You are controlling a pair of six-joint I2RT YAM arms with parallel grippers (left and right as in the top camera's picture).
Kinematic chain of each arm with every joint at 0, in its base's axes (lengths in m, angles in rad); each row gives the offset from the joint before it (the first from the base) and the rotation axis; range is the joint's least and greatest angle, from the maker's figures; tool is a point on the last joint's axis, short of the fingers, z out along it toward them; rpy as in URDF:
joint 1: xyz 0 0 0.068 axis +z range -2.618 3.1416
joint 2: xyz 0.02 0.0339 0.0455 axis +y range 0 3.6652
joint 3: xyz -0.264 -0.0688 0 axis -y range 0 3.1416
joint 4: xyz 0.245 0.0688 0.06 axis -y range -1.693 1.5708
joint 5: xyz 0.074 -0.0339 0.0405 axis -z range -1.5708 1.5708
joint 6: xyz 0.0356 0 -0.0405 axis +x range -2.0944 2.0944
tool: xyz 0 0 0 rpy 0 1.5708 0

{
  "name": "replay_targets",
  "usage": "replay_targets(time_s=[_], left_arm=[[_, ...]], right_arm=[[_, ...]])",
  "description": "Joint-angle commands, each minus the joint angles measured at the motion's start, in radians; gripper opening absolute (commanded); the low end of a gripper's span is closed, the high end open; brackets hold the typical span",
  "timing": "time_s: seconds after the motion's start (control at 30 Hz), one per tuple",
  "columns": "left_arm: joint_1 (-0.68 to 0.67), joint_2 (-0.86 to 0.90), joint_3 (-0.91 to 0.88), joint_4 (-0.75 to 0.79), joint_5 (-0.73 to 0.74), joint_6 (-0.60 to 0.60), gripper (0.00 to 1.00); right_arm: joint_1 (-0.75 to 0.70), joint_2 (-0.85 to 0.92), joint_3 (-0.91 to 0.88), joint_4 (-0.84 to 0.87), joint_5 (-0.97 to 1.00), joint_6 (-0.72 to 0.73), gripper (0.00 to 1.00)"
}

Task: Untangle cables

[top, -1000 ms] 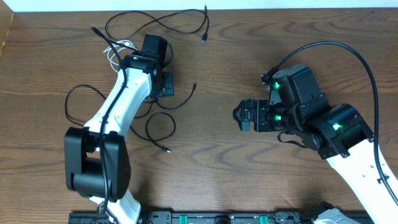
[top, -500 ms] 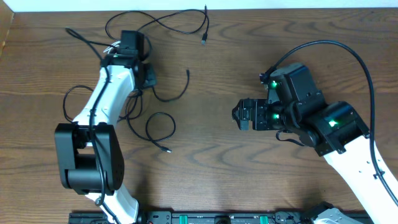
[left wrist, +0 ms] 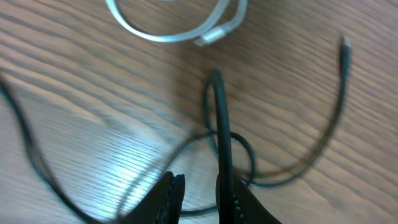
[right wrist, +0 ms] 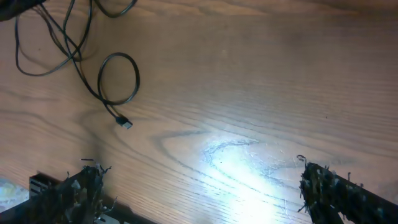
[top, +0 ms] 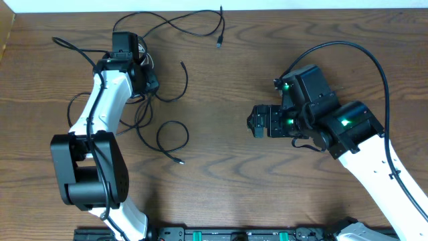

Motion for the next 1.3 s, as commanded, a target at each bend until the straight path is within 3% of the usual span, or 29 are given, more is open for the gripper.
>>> replay_targets(time_s=[0.0, 0.07, 0.1, 0.17, 0.23, 0.47, 0.7, 1.0, 1.27], left_arm=[[0.002, -0.053, 0.016, -0.034, 0.14, 0.054, 0.31], [0.002, -0.082, 0.016, -0.061, 0.147, 0.053, 0.55], [0.001, -0.098, 0.016, -0.077, 0.148, 0.053, 0.62], [-0.002, -0.133, 0.016, -0.108, 0.156, 0.053, 0.74], [-0.007, -0.168, 0.016, -0.133, 0.175, 0.053, 0.8], [-0.077, -0.217, 0.012, -0.275, 0.183, 0.055, 0.81], [-0.171, -0.202, -0.108, -0.366, 0.179, -0.076, 0.85], [-0.219, -0.202, -0.325, -0.262, 0.128, -0.127, 0.78], [-0.256, -0.198, -0.421, -0.054, 0.114, -0.04, 0.79]], right_arm=[[0.006, 0.007, 0.002, 0.002, -0.003, 0.007, 0.99], [0.006, 0.007, 0.002, 0.004, -0.003, 0.007, 0.99], [0.006, 0.007, 0.002, 0.005, -0.003, 0.007, 0.99], [0.006, 0.007, 0.002, 0.008, -0.003, 0.007, 0.99], [0.006, 0.007, 0.002, 0.013, -0.003, 0.007, 0.99], [0.006, 0.007, 0.002, 0.023, -0.003, 0.007, 0.99], [0.006, 0.007, 0.002, 0.027, -0.005, 0.007, 0.99], [0.006, 0.007, 0.002, 0.031, -0.023, 0.007, 0.99], [0.006, 0.007, 0.002, 0.043, -0.027, 0.007, 0.99]])
